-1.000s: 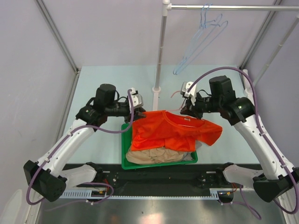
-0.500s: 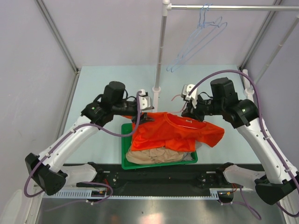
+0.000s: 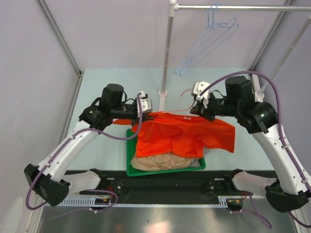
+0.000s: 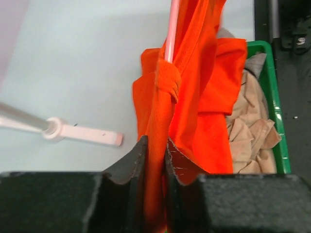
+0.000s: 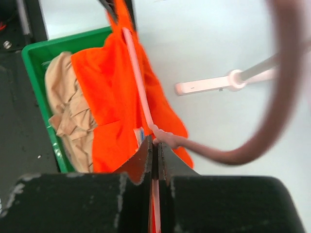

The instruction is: Place the t-shirt on the hanger

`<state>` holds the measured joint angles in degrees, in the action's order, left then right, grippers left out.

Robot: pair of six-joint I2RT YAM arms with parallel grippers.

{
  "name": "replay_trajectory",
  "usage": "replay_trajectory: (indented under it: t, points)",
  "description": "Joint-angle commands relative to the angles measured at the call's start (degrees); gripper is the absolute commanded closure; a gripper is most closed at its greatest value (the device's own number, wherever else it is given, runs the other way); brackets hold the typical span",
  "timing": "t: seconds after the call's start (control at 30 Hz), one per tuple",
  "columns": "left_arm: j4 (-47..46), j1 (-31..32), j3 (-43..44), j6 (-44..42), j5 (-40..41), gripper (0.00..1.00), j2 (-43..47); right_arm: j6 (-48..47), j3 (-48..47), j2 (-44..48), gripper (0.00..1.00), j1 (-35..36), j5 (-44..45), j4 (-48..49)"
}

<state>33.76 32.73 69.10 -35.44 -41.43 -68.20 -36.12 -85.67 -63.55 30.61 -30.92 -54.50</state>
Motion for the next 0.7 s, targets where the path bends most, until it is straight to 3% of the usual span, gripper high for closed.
replay_trajectory:
  t: [0.0,0.07,0.1,0.2,0.27,0.47,0.67]
  points:
    - [3.2,-2.9,1.6,-1.7,0.2,0.66,4.5,-0.7,-7.7,-0.5,1.0,-4.5,-0.2,-0.2]
    - [1.4,-2.8,2.5,0.8,-1.0,0.51,4.7,-0.7,-10.3,-1.2,1.0,-4.9,0.2,-0.6]
    - [0.4,-2.9,3.5,1.8,-1.2,0.38,5.1,-0.7,-11.3,-1.4,1.0,-5.2,0.6,-1.9]
    - [-3.4,-2.8,5.5,5.3,-1.5,0.12,6.1,-1.9,-16.3,-1.3,1.0,-5.7,3.6,-8.0]
    - [-5.5,-2.8,6.3,6.8,-1.3,0.04,6.5,-3.2,-18.4,-0.6,1.0,-6.2,7.5,-11.3]
    - [-7.7,-2.8,7.4,8.6,-3.5,0.0,5.9,-1.3,-16.2,5.4,1.0,-6.9,16.1,-20.2]
    - [-10.1,-1.2,5.5,7.8,-4.5,0.01,4.7,3.2,-12.7,9.1,1.0,-7.0,12.9,-19.6]
